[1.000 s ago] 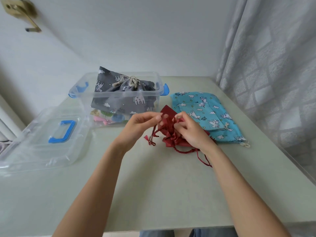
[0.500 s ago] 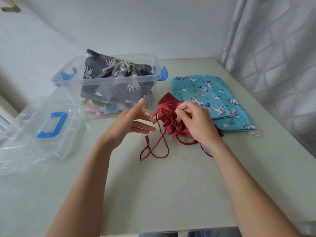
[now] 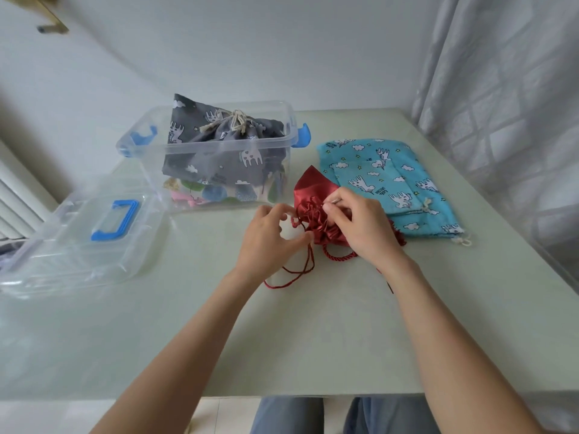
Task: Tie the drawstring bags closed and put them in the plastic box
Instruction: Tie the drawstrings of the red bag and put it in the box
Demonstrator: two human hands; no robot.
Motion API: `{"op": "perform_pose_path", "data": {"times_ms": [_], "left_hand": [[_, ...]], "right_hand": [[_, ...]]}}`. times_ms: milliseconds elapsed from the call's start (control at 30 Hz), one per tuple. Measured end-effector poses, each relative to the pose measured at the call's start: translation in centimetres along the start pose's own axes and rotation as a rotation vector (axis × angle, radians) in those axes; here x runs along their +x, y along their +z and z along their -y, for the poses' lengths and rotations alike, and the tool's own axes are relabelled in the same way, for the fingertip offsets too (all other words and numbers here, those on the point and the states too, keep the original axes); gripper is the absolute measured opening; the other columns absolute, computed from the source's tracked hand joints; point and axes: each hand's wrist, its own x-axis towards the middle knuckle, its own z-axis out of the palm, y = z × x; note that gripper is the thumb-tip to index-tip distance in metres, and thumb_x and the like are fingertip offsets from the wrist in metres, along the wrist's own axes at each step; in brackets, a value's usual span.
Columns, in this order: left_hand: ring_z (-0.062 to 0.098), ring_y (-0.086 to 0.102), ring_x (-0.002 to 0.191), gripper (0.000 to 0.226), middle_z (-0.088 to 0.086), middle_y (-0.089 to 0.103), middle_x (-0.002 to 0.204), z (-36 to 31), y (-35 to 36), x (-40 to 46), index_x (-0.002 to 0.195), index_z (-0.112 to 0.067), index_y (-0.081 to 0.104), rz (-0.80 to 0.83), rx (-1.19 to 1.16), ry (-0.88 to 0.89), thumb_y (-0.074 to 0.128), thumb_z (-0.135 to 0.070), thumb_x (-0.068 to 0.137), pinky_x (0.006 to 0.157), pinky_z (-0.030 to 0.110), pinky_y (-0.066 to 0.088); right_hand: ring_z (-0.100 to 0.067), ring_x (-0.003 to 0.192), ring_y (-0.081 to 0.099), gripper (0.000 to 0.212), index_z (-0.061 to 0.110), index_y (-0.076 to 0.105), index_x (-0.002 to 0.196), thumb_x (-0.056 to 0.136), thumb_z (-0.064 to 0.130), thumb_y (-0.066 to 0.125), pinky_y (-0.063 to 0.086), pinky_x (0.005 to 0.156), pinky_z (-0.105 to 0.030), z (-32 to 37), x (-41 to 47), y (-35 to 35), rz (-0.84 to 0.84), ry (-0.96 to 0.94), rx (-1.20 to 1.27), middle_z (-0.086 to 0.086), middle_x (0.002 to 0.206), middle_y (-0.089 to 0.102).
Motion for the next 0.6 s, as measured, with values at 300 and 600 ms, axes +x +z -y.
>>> {"op": "perform_pose_path", "data": {"times_ms": [300,600], "left_hand": [[0.013,0.07,0.07,0.013,0.001,0.07,0.087,-0.8,-0.3,-0.8,0.092,-0.016,0.059,0.084,-0.401,-0.053,0.066,-0.009,0.084,0.072,0.022,0.054],[0.012,0.063,0.104,0.011,-0.005,0.068,0.109,0.4,-4.4,-0.4,0.077,-0.016,0.061,0.253,-0.426,-0.127,0.055,-0.02,0.085,0.092,0.029,0.047]], "right_hand": [[-0.015,0.079,0.064,0.012,0.013,0.062,0.094,0.093,0.023,0.055,0.05,0.07,-0.031,-1.0,-0.5,-0.4,-0.025,-0.044,-0.092,0.002,0.083,0.07],[-0.016,0.076,0.064,0.014,0.014,0.061,0.093,0.095,0.025,0.052,0.052,0.068,-0.037,-0.9,-0.6,0.1,0.013,-0.074,-0.132,0.004,0.081,0.07]]}}
